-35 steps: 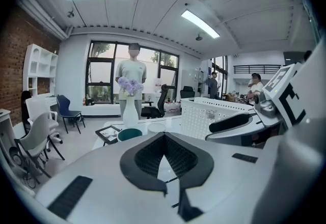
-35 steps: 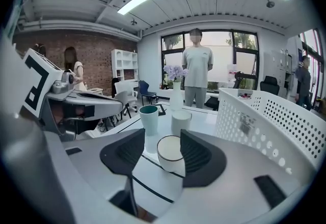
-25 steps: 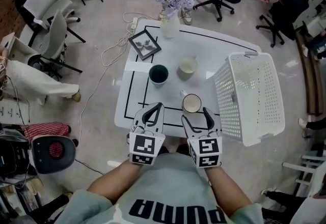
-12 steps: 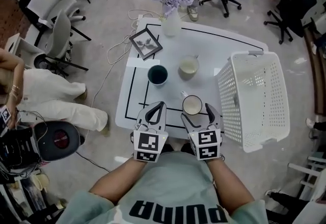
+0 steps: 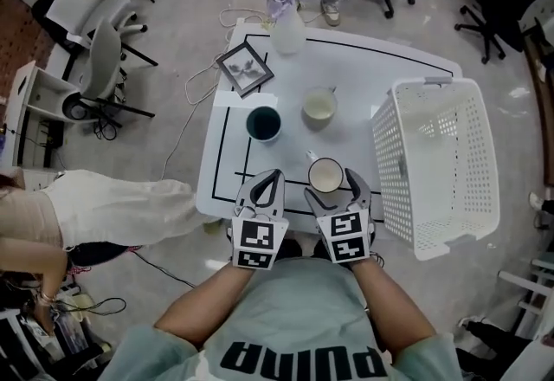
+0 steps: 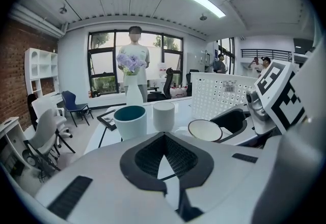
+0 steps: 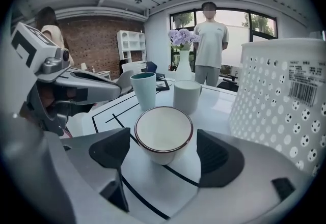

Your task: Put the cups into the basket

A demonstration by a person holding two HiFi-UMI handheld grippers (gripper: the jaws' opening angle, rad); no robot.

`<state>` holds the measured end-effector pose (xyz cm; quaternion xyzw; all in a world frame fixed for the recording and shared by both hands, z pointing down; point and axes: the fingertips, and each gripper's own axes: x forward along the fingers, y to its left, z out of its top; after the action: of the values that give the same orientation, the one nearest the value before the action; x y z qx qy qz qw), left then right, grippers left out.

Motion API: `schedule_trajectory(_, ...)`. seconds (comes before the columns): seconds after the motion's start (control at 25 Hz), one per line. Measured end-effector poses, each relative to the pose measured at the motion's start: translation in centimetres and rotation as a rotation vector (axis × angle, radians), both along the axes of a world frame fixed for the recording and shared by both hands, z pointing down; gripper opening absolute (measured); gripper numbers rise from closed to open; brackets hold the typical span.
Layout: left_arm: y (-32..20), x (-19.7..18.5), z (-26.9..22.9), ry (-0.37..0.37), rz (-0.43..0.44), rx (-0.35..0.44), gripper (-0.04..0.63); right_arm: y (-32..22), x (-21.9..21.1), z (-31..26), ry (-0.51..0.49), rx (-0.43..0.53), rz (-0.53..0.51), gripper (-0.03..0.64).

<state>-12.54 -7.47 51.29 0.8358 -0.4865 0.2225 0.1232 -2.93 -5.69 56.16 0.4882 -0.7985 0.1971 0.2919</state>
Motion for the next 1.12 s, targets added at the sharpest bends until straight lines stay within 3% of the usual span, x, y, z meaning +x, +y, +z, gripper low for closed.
schedule_trajectory(0.48, -0.2, -0.3, 2.2, -0.031, -0.007, -0.054, 0.006, -0.6, -0.2, 1.6, 0.021, -0.004, -0.029, 0.387)
schedule_trajectory(1.12, -0.8, -1.2, 2.7, -0.034, -0.016, -0.071, 0.006, -1.9, -0.6, 1.8, 0.042, 0.078, -0.039, 0.385)
